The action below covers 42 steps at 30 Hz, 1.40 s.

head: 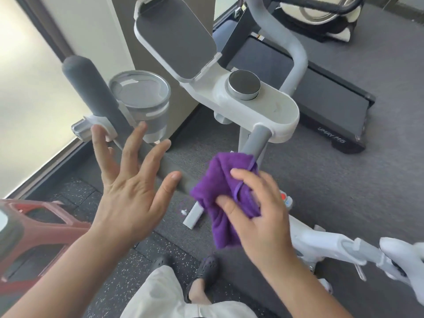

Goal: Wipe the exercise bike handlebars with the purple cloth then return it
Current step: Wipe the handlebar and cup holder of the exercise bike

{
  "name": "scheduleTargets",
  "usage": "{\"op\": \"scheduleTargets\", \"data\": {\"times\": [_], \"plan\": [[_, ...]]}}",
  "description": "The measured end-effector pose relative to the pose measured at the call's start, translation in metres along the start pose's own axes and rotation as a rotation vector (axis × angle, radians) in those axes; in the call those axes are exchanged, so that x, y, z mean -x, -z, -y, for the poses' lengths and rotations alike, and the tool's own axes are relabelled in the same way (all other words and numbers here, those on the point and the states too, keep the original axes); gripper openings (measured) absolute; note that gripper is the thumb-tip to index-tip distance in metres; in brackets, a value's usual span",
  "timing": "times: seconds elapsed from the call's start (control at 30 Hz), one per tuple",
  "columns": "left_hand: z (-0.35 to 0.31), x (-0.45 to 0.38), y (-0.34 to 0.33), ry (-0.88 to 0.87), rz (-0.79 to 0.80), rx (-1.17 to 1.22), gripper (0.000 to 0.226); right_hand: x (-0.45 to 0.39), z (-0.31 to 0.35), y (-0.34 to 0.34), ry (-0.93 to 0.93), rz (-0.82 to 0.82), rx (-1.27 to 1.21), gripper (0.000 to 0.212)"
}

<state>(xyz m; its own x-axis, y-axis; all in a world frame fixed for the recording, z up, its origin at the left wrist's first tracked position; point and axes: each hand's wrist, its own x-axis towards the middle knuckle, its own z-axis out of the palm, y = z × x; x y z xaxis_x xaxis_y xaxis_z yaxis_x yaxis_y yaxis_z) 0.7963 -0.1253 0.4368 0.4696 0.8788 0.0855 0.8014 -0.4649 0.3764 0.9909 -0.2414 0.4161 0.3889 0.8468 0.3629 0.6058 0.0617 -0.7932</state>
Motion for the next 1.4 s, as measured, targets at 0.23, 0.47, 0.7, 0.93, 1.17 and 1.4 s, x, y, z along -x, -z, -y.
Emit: {"op": "scheduleTargets", "data": {"times": [0.23,0.47,0.7,0.93,1.17,1.4], "plan": [[0.017,0.011,0.013,-0.096,-0.111,0.001,0.058,-0.032,0.019,0.010,-0.176,-0.036,0.251,0.040],[0.060,0.013,0.048,-0.132,-0.145,0.073,0.047,0.010,0.067,-0.048,-0.200,-0.222,0.281,0.038],[0.093,-0.008,0.058,-0.321,-0.194,0.129,0.031,-0.029,0.123,-0.115,-0.148,-0.245,0.263,0.039],[0.101,-0.008,0.057,-0.422,-0.175,0.184,0.030,-0.018,0.115,-0.122,-0.117,-0.306,0.355,0.042],[0.108,-0.012,0.057,-0.468,-0.188,0.218,0.035,0.027,0.095,-0.082,-0.385,-0.466,0.395,0.046],[0.104,-0.009,0.058,-0.480,-0.174,0.247,0.038,0.000,0.129,-0.151,-0.228,-0.545,0.267,0.043]]}}
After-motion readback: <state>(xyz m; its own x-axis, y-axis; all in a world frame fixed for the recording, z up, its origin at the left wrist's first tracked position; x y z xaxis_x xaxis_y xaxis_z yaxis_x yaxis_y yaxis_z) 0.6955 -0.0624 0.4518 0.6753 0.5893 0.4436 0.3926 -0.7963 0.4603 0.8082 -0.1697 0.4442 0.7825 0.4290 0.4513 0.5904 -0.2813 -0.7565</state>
